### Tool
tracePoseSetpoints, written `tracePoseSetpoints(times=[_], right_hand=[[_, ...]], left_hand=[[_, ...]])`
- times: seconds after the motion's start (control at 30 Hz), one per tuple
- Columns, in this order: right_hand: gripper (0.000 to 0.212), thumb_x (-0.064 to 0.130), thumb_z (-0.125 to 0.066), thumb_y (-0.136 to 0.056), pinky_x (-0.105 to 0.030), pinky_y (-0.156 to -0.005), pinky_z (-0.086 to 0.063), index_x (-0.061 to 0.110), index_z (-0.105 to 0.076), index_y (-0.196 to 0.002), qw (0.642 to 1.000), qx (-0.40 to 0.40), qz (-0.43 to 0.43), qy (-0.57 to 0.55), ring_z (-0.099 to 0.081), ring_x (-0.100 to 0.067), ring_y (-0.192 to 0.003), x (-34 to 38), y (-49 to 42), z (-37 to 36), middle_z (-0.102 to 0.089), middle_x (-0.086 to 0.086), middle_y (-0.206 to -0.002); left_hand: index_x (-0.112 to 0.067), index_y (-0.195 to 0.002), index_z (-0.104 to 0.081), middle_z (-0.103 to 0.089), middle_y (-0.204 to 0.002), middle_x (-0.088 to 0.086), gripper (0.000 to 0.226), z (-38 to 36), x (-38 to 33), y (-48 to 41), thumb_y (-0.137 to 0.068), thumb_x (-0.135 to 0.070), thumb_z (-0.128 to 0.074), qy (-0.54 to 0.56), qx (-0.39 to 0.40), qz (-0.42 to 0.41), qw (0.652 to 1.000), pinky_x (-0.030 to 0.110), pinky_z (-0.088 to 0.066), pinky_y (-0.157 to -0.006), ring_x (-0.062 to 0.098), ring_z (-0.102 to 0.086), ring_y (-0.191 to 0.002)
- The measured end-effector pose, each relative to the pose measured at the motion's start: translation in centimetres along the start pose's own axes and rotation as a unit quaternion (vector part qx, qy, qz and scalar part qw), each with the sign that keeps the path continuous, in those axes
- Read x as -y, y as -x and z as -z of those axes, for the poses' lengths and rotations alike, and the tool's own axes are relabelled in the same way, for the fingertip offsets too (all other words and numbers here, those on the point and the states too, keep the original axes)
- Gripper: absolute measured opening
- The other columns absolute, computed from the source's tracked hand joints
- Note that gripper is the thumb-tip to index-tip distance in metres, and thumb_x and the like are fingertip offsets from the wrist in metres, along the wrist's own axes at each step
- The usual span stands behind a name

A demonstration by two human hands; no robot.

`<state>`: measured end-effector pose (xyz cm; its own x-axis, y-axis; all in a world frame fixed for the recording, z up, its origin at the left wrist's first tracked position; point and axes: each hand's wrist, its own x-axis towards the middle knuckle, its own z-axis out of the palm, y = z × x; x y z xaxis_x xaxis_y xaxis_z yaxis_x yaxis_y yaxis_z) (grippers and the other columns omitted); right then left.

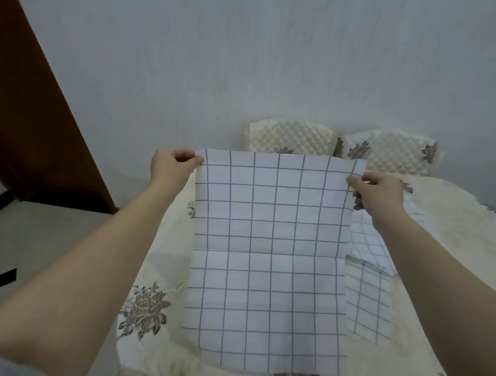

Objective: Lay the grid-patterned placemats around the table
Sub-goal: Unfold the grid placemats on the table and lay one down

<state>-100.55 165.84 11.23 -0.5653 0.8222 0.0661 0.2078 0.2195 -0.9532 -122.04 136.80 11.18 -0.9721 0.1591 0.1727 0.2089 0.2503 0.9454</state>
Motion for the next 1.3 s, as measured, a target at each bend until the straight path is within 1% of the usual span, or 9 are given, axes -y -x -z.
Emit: tracePoseSetpoints(times=[0.17,0.4,0.47,0.53,0.63,0.73,0.8,1.03,1.3], right_hand=[[0.022,0.014,-0.069,-0.086,-0.028,-0.050,-0.058,0.001,-0.062,-0.102,0.991,0.021,-0.088,-0.097,-0.063,-0.016,-0.044,-2.7,0.1,-0.7,-0.063,-0.015,-0.066],[0.015,0.000,-0.051,-0.091,-0.032,-0.074,-0.060,-0.003,-0.064,-0.086,0.974,0.057,-0.132,-0.173,-0.070,-0.030,-0.078,-5.2,1.2,-1.1,-0.066,-0.023,-0.090],[0.022,0.004,-0.046,-0.090,-0.036,-0.077,-0.060,-0.006,-0.065,-0.090,0.962,0.048,-0.176,-0.204,-0.072,-0.029,-0.075,-5.7,1.7,-1.1,-0.066,-0.022,-0.092],[0.032,0.012,-0.041,-0.094,-0.040,-0.078,-0.058,-0.010,-0.064,-0.095,0.954,0.041,-0.206,-0.216,-0.068,-0.016,-0.054,-7.0,2.2,-1.0,-0.067,-0.011,-0.068],[0.032,0.022,-0.050,-0.096,-0.029,-0.066,-0.054,-0.005,-0.066,-0.089,0.957,0.039,-0.229,-0.173,-0.044,-0.008,-0.035,-9.5,3.1,-1.0,-0.052,0.003,-0.041],[0.015,0.011,-0.064,-0.087,-0.022,-0.049,-0.041,-0.003,-0.069,-0.086,0.963,0.041,-0.230,-0.133,-0.048,-0.014,-0.047,-12.5,4.1,-0.7,-0.061,-0.012,-0.065],[0.009,0.003,-0.065,-0.085,-0.019,-0.047,-0.048,-0.005,-0.067,-0.089,0.966,0.047,-0.232,-0.108,-0.057,-0.014,-0.048,-14.2,5.1,-0.6,-0.062,-0.014,-0.071],[0.011,-0.003,-0.063,-0.084,-0.018,-0.049,-0.052,0.004,-0.068,-0.092,0.963,0.086,-0.255,-0.024,-0.061,-0.016,-0.064,-19.7,8.1,-1.1,-0.063,-0.010,-0.082],[0.018,0.002,-0.067,-0.080,-0.045,-0.081,-0.054,0.007,-0.070,-0.097,0.961,0.063,-0.258,0.082,-0.062,-0.030,-0.084,-23.6,10.6,-1.9,-0.066,-0.017,-0.094]], left_hand=[[-0.005,-0.088,-0.068,-0.063,-0.063,0.007,0.010,-0.2,2.6,0.4,-0.081,-0.010,-0.074,0.061,0.059,0.054,0.995,0.019,-0.048,-0.048,0.009,-0.056,-0.045],[-0.002,-0.085,-0.063,-0.072,-0.064,0.007,0.006,0.1,6.2,2.3,-0.086,0.003,-0.064,0.164,0.106,0.114,0.974,0.028,-0.060,-0.068,0.020,-0.071,-0.063],[0.001,-0.086,-0.064,-0.072,-0.067,0.011,0.008,0.2,7.2,3.0,-0.089,0.005,-0.058,0.169,0.114,0.119,0.972,0.029,-0.060,-0.069,0.023,-0.071,-0.067],[0.004,-0.083,-0.067,-0.072,-0.070,0.016,0.017,0.4,8.4,3.6,-0.089,0.004,-0.051,0.180,0.119,0.140,0.966,0.031,-0.060,-0.069,0.028,-0.071,-0.068],[0.004,-0.073,-0.070,-0.071,-0.072,0.020,0.023,0.5,10.0,4.7,-0.084,0.002,-0.050,0.199,0.111,0.181,0.957,0.033,-0.060,-0.063,0.033,-0.070,-0.066],[0.001,-0.069,-0.072,-0.070,-0.073,0.021,0.027,0.4,11.7,6.1,-0.089,-0.004,-0.054,0.174,0.118,0.193,0.959,0.030,-0.059,-0.060,0.030,-0.069,-0.063],[0.005,-0.077,-0.070,-0.069,-0.077,0.024,0.022,0.4,12.8,7.2,-0.091,-0.006,-0.057,0.155,0.128,0.205,0.958,0.028,-0.059,-0.060,0.029,-0.070,-0.063],[0.008,-0.086,-0.070,-0.068,-0.081,0.024,0.008,0.3,16.3,11.6,-0.082,0.000,-0.070,0.110,0.159,0.242,0.951,0.023,-0.059,-0.065,0.025,-0.072,-0.067],[0.000,-0.080,-0.068,-0.066,-0.075,0.017,0.010,0.0,20.5,15.6,-0.079,0.011,-0.067,0.037,0.185,0.287,0.939,0.022,-0.059,-0.058,0.016,-0.068,-0.052]])
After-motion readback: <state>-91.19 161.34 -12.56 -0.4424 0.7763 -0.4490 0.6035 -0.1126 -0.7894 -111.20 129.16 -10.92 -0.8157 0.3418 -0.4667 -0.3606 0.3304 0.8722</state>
